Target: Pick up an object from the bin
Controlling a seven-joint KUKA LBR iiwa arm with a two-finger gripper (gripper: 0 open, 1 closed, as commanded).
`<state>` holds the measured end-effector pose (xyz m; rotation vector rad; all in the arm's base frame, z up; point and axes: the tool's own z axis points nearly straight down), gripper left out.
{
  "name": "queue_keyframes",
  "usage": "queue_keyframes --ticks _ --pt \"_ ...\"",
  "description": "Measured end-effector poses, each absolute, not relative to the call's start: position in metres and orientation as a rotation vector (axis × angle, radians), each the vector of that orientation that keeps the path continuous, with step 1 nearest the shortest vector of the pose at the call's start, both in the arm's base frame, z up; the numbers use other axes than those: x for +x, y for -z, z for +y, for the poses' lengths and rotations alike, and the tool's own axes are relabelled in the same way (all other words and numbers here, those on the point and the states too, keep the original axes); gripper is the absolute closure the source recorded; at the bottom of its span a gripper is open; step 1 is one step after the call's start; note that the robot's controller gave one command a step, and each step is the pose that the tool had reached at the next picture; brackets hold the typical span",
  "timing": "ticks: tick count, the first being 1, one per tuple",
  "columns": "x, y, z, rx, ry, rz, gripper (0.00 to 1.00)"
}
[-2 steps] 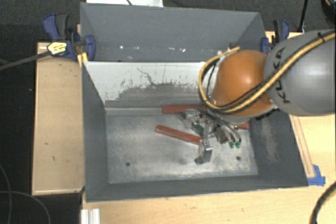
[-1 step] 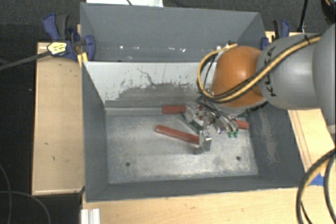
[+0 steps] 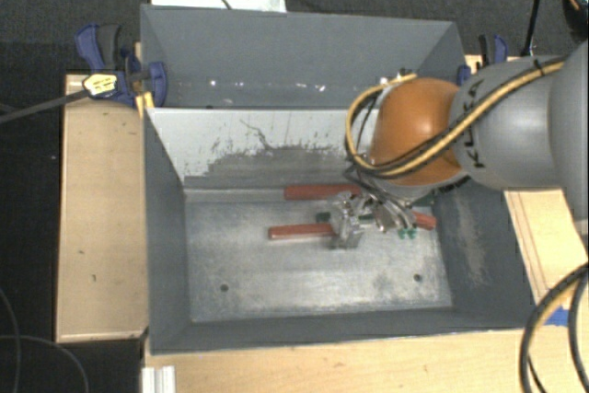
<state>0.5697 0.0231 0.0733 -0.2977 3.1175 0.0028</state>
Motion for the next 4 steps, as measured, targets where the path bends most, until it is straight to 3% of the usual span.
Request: queue_keyframes --ticks 2,3,4 --pt "0.5537 -0.0730 0.0324 0.576 -0.008 3.084 1.00" --pt "0.5517 -0.0705 0.0309 0.579 -0.001 3.089 0.00" --pt "0.5537 -0.0726 0.0302 0.582 -0.002 3.082 1.00"
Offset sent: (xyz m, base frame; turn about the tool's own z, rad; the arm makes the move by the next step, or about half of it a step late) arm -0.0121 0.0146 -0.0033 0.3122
